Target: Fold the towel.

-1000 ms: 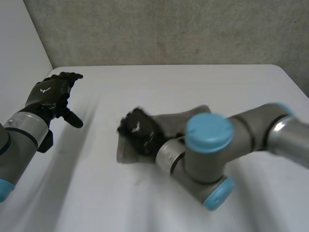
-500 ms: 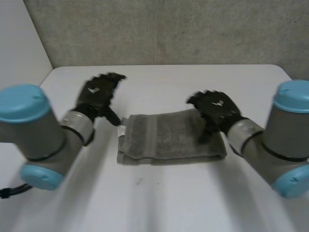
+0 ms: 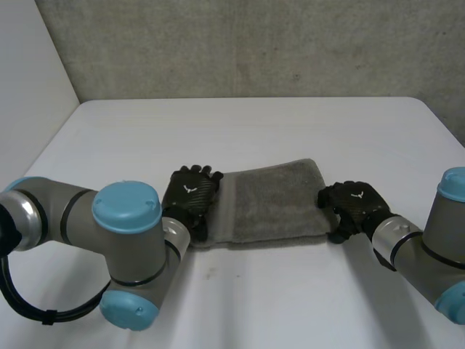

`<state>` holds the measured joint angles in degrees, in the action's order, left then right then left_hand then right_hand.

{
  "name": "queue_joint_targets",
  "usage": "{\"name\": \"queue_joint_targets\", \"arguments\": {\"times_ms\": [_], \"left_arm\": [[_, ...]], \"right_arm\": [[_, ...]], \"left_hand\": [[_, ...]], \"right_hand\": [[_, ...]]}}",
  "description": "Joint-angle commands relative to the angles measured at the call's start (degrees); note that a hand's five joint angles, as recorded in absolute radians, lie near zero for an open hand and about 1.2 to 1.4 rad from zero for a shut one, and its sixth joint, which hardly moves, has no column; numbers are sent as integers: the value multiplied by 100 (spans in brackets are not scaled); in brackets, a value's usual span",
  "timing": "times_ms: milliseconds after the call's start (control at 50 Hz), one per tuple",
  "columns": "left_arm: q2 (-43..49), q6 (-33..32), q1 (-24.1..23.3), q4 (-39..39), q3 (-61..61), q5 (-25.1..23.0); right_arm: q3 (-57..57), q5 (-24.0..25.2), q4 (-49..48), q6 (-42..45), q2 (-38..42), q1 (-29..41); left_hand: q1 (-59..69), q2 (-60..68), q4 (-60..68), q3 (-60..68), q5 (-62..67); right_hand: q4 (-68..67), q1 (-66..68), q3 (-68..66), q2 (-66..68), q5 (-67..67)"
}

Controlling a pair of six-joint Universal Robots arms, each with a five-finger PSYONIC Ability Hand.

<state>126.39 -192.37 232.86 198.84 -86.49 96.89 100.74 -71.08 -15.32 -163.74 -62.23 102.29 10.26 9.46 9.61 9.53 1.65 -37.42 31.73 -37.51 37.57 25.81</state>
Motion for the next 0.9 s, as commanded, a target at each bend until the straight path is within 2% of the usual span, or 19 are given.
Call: {"name": "queue_joint_targets", "arguments": {"times_ms": [20, 100, 200, 240, 260, 280, 300, 320, 520, 620, 700, 740, 780, 800, 840, 900], "left_arm": [[-457, 42, -153, 15, -114, 85], [-527, 42, -197, 15, -140, 102], [-782, 42, -223, 15, -211, 111], [-852, 42, -188, 15, -220, 111], [-913, 42, -162, 15, -211, 120], [-914, 42, -162, 15, -211, 120], [-992, 42, -153, 15, -220, 120], [-993, 42, -153, 15, -220, 120], [-1739, 60, 102, -21, -544, 120], [-2082, 60, 242, -29, -790, 120], [-2294, 60, 366, -38, -923, 111], [-2399, 60, 444, -38, -967, 102], [-2434, 60, 471, -38, -967, 111], [-2461, 60, 489, -38, -958, 111], [-2487, 60, 497, -38, -940, 120], [-2505, 60, 506, -38, -905, 120]], "right_arm": [[-54, -64, -340, -562, 70, 11], [-107, -99, -305, -772, 106, 19], [-81, -91, -296, -975, 97, 11], [-90, -99, -331, -993, 140, 11], [-90, -99, -331, -993, 141, 11], [-107, -99, -357, -993, 184, 11], [-107, -99, -358, -993, 185, 11], [-133, -108, -358, -993, 228, 2], [-46, -407, -138, -703, -132, -121], [121, -328, 213, 24, -702, -840], [-2, -354, 240, 510, -800, -912], [-107, -363, 266, 633, -844, -745], [-396, -328, 240, 668, -887, 24], [-397, -328, 240, 668, -888, 28], [-747, -302, 231, 668, -818, 710], [-863, -266, 187, 686, -703, 1013]], "left_hand": [[-26, 54, 39, 47, -165], [-26, 54, 39, 47, -165], [-26, 54, 39, 47, -165], [-26, 54, 39, 47, -165], [-26, 54, 39, 47, -165], [-26, 54, 39, 47, -165], [-26, 54, 39, 47, -165], [-26, 54, 39, 47, -165], [-26, 54, 39, 47, -165], [-26, 54, 39, 47, -165], [-26, 54, 39, 47, -165], [-26, 54, 39, 47, -165], [-26, 54, 39, 47, -165], [-26, 54, 39, 47, -165], [-26, 54, 39, 47, -165], [-26, 54, 39, 47, -165]], "right_hand": [[-1354, 1923, -1345, 1338, 1515], [-366, 934, -357, 350, 527], [-681, 1250, -672, 666, 842], [-2169, 2738, -2160, 2154, 2330], [-2178, 2747, -2169, 2163, 2339], [-3344, 3913, -3335, 3328, 3505], [-3356, 3924, -3347, 3340, 3517], [-4249, 4818, -4240, 4234, 4410], [-4258, 4827, -4249, 4243, 4419], [-4258, 4827, -4249, 4243, 4419], [-4258, 4827, -4249, 4243, 4419], [-4258, 4827, -4249, 4243, 4419], [-4258, 4827, -4249, 4243, 4419], [-4258, 4827, -4249, 4243, 4419], [-4258, 4827, -4249, 4243, 4419], [-4258, 4827, -4249, 4243, 4419]]}}
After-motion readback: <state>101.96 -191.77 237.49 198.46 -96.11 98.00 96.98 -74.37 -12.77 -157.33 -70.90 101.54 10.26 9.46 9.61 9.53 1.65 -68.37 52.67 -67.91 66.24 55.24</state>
